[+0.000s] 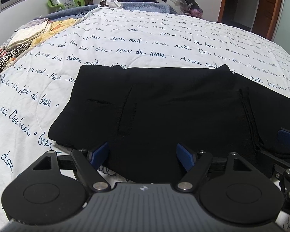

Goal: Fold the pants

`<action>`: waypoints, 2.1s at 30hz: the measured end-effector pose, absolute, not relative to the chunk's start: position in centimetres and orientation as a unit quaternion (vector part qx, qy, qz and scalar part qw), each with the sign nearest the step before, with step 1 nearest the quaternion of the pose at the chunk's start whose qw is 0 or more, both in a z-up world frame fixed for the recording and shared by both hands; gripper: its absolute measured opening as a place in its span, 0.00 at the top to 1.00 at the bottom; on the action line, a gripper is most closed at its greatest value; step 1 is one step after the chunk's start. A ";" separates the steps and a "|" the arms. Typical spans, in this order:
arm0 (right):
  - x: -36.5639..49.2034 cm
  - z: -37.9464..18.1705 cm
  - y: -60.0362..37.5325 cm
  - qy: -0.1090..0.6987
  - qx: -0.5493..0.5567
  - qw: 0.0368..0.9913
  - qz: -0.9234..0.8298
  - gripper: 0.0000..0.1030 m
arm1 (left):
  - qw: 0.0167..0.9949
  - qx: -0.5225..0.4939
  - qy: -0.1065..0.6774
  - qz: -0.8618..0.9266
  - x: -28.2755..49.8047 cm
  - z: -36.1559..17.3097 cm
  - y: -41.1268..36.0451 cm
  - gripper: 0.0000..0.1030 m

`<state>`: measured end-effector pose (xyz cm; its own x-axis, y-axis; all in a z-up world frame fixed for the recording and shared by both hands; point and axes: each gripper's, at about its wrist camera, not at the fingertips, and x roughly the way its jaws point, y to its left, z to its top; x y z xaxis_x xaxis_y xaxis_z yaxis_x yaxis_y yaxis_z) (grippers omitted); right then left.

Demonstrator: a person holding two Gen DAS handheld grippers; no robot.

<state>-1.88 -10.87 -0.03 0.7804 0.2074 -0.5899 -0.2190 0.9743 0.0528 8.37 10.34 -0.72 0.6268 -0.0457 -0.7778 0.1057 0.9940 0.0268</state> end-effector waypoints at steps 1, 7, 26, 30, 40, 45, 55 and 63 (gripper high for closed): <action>-1.9 0.0 -10.6 0.310 -0.015 0.944 0.115 0.40 | 0.901 0.035 0.430 -0.042 8.4 -0.7 10.4 0.24; -2.2 0.1 -8.8 0.302 -0.060 0.944 0.123 0.40 | 0.901 0.036 0.430 -0.042 8.2 -0.7 10.5 0.23; -3.0 -1.9 2.0 0.242 -0.270 0.904 0.226 0.40 | 0.891 -0.029 0.453 0.018 7.6 1.3 19.5 0.23; -1.9 -2.8 3.4 0.240 -0.288 0.898 0.231 0.40 | 0.881 -0.086 0.464 0.022 7.9 1.6 21.7 0.21; -0.6 -5.7 7.7 0.197 -0.380 0.880 0.207 0.41 | 0.856 -0.176 0.486 0.003 9.3 0.9 23.4 0.19; 0.4 -6.4 9.3 0.186 -0.405 0.869 0.214 0.61 | 0.853 -0.176 0.491 0.000 10.1 0.3 22.9 0.18; 1.9 -6.6 10.4 0.175 -0.403 0.868 0.230 0.80 | 0.854 -0.163 0.494 0.002 11.9 -0.9 21.9 0.18; 3.0 -5.1 8.7 0.183 -0.349 0.883 0.254 0.87 | 0.857 -0.158 0.490 -0.005 12.8 -1.2 22.3 0.18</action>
